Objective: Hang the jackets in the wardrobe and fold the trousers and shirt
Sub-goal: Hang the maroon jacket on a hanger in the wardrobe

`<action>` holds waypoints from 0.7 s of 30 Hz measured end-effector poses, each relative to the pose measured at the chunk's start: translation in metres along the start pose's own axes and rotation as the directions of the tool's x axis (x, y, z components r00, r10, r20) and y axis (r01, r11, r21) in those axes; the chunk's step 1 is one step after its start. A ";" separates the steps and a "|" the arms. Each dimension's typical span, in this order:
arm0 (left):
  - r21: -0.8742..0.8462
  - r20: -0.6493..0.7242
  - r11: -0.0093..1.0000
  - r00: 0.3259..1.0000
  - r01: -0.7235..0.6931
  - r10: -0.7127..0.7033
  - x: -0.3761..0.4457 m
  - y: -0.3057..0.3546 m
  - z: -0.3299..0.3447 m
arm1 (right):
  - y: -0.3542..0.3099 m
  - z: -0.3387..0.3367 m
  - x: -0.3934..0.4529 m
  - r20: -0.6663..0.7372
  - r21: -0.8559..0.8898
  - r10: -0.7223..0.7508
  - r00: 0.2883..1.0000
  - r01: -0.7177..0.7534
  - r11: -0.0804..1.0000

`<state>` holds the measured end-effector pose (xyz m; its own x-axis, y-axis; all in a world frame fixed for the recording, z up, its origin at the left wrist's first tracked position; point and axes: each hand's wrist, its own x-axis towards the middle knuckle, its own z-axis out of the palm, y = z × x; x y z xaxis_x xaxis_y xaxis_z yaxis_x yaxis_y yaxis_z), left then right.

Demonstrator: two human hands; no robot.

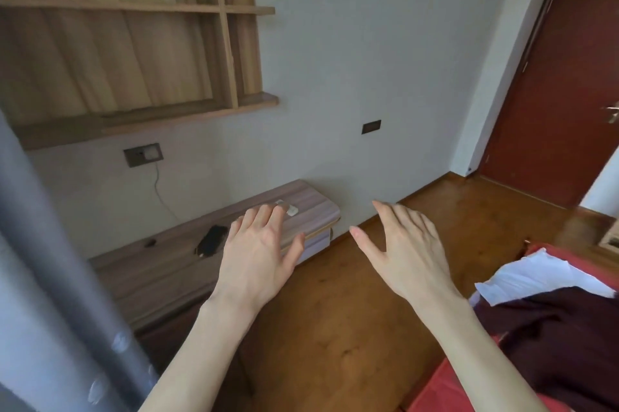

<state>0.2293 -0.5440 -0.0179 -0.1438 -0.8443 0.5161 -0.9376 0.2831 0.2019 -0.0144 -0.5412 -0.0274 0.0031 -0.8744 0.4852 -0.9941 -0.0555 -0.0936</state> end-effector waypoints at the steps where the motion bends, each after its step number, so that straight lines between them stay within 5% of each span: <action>1: -0.012 0.001 1.000 1.000 -0.011 0.011 0.009 -0.002 0.004 | 0.001 0.003 0.005 -0.001 -0.007 0.012 1.000 -0.012 1.000; 21: -0.200 0.071 0.946 0.959 -0.255 0.273 0.238 0.025 0.163 | 0.106 0.092 0.158 -0.052 -0.089 0.285 0.957 -0.289 0.953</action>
<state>0.1202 -0.8115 -0.0254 -0.4170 -0.7650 0.4908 -0.7869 0.5741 0.2263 -0.1095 -0.7297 -0.0403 -0.2864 -0.8276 0.4828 -0.9581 0.2429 -0.1520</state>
